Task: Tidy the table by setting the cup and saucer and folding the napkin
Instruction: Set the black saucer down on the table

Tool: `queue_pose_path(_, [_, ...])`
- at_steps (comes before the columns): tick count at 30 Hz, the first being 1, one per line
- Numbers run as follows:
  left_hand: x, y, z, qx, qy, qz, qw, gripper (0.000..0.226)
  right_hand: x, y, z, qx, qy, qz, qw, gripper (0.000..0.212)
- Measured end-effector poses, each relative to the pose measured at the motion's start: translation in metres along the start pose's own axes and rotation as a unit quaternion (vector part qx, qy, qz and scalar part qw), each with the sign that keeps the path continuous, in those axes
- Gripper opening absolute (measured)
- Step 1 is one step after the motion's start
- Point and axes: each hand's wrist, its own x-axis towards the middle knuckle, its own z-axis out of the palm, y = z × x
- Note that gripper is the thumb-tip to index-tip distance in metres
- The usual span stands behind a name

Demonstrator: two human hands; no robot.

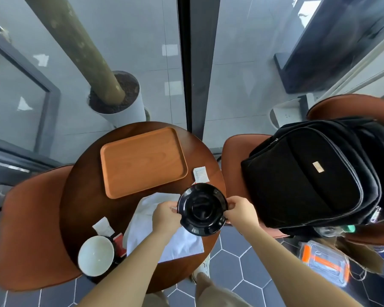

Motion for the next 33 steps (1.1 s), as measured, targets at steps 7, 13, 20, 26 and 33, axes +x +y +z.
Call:
queue_pose_path(7, [-0.015,-0.01,-0.043,-0.102,0.019,-0.007,0.995,0.03,-0.016,-0.032,0.008,-0.02,-0.009,-0.072,0.997,0.038])
queue_pose_path(13, [-0.027,-0.021,-0.082,-0.154,0.059,-0.011,0.986,0.04,-0.025,-0.07,0.02,-0.051,-0.029,-0.147,0.987,0.022])
queue_pose_path(20, [-0.039,-0.042,-0.115,-0.209,0.126,-0.009,0.97,0.044,-0.031,-0.112,0.041,-0.083,-0.063,-0.213,0.971,0.03])
queue_pose_path(26, [-0.037,-0.064,-0.147,-0.24,0.156,-0.02,0.958,0.051,-0.033,-0.144,0.071,-0.121,-0.071,-0.231,0.963,0.019])
queue_pose_path(33, [-0.014,-0.094,-0.192,-0.255,0.138,-0.023,0.957,0.04,-0.033,-0.184,0.115,-0.147,-0.077,-0.22,0.961,0.026])
